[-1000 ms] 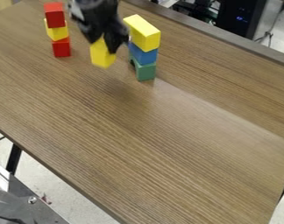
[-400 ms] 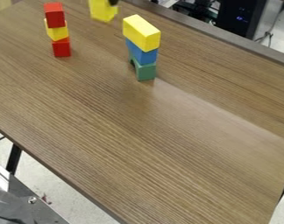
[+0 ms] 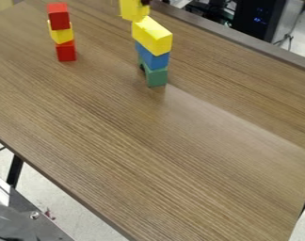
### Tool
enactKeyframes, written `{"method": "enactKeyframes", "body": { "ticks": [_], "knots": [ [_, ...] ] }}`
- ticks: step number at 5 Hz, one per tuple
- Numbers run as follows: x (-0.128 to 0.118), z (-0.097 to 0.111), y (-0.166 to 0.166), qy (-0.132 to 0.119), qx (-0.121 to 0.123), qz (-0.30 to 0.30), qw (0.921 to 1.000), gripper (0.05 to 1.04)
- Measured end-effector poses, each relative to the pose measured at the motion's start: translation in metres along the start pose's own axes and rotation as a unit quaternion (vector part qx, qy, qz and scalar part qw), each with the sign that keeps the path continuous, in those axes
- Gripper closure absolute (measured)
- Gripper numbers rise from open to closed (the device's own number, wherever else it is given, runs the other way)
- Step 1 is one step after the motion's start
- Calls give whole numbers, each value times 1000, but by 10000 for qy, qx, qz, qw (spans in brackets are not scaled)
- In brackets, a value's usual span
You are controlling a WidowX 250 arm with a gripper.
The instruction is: Put the small yellow block on top of the bigger yellow block
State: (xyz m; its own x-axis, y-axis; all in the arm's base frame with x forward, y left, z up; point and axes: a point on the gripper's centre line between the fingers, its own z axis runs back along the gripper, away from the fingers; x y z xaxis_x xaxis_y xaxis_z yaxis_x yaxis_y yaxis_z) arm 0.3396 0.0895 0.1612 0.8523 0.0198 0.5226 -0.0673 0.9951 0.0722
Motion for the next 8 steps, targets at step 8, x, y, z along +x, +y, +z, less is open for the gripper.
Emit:
{"method": "enactKeyframes", "body": {
  "ticks": [8],
  "knots": [
    [0, -23, -19, 153, -91, -225, 9996, 562]
  ]
}}
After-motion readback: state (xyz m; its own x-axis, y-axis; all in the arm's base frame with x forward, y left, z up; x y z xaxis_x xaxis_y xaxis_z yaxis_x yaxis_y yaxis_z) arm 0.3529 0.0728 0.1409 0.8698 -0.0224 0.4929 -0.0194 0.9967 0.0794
